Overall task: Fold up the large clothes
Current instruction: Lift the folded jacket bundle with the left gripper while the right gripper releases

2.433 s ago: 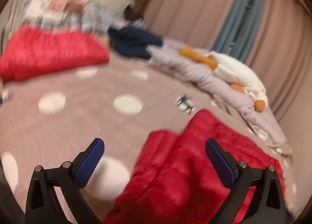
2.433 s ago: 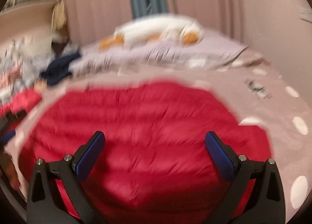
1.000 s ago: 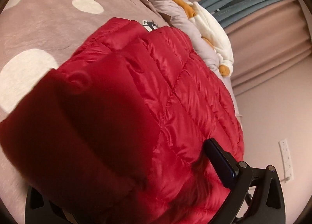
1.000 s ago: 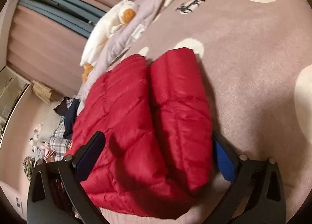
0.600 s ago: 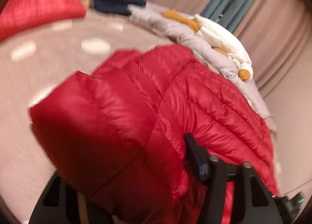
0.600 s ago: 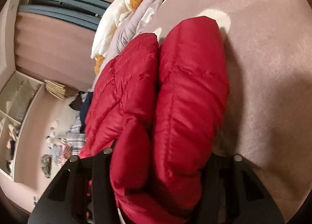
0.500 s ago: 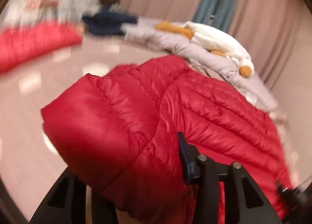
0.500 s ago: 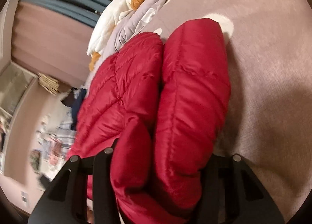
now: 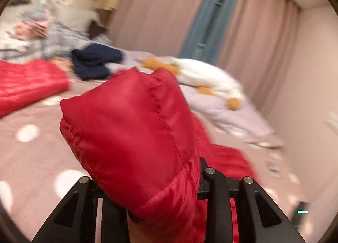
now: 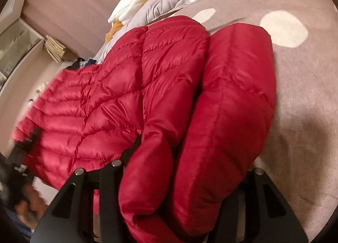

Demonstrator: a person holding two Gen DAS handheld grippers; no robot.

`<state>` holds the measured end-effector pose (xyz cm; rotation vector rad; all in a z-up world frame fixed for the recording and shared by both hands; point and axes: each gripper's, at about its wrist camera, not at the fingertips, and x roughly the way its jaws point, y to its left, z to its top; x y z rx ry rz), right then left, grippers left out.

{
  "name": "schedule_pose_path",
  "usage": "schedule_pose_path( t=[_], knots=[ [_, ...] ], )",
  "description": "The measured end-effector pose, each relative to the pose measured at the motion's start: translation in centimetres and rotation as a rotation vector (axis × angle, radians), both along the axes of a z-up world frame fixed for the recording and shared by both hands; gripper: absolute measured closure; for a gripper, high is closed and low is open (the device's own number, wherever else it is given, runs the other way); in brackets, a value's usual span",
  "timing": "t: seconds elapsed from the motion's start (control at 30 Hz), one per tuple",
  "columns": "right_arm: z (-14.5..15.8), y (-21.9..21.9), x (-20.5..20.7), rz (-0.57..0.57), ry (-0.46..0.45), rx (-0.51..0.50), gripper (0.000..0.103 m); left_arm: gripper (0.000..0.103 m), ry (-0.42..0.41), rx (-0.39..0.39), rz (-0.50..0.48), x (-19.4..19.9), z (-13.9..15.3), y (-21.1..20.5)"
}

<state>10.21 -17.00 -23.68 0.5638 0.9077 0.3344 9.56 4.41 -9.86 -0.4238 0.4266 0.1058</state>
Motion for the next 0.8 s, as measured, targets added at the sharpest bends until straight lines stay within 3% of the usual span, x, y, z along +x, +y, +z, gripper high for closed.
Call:
schedule_pose_path(
  t=[0.13,0.23,0.3,0.33,0.4,0.6,0.73,0.8],
  knots=[
    [0.0,0.0,0.2,0.004,0.003,-0.002,0.055,0.063,-0.036,-0.008,-0.23,0.4,1.4,-3.6],
    [0.2,-1.2,0.1,-0.002,0.025,0.011,0.049,0.034,-0.05,-0.064,-0.34,0.5,1.5,-5.5],
    [0.9,-2.4,-0.1,-0.057,0.024,-0.021,0.036,0.01,-0.064,-0.137,-0.405,0.6,1.4,-6.4],
    [1.5,-3.1,-0.6,-0.112,0.012,-0.059,0.03,0.006,-0.071,-0.17,-0.439,0.7,1.2,-7.1],
    [3.2,-4.8,-1.7,-0.249,-0.044,-0.161,0.009,0.004,-0.062,-0.165,-0.454,1.0,1.1,-7.9],
    [8.3,-7.6,-4.9,-0.418,-0.22,-0.349,0.006,0.004,0.016,-0.113,-0.455,2.8,-1.0,-10.5],
    [10.8,-8.4,-6.5,-0.455,-0.272,-0.419,0.006,0.004,0.123,-0.164,-0.565,5.6,-4.0,-13.1],
    [12.1,-8.7,-7.2,-0.461,-0.284,-0.429,0.005,0.004,0.211,-0.138,-0.615,7.1,-6.6,-15.4]
  ],
)
